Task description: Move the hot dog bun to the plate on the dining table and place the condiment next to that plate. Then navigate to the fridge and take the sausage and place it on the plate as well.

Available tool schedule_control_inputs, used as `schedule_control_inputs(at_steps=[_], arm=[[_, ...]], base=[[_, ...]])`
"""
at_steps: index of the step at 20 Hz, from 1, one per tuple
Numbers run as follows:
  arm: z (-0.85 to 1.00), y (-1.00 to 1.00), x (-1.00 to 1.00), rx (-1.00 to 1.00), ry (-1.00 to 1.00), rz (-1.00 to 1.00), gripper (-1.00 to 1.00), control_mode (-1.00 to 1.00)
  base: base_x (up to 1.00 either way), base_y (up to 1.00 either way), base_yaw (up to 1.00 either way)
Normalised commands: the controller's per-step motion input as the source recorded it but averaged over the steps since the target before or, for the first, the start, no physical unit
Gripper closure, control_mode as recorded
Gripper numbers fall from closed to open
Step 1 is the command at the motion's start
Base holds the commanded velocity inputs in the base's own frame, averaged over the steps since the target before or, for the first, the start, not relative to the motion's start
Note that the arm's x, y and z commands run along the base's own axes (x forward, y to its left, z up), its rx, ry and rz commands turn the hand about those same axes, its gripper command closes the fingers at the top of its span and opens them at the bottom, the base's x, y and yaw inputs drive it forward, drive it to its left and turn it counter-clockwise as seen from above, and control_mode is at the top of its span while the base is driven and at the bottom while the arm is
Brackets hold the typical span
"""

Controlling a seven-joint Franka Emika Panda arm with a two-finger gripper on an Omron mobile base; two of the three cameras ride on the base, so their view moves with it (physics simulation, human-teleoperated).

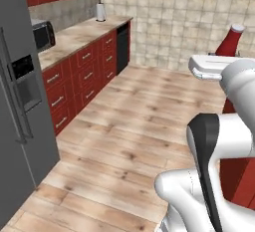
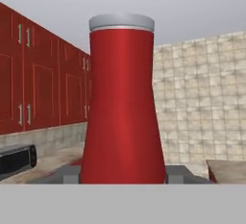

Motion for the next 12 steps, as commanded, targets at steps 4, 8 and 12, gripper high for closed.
schedule_control_inputs(at_steps=[4,8,12], arm=[[0.00,0.00,0.00,0.00,0.00,0.00,1.00,1.00],[0.00,0.00,0.00,0.00,0.00,0.00,1.00,1.00],[0.00,0.00,0.00,0.00,0.00,0.00,1.00,1.00]], base=[[1.00,0.57,-0.43],[1.00,0.63,-0.42],[1.00,0.75,-0.46]])
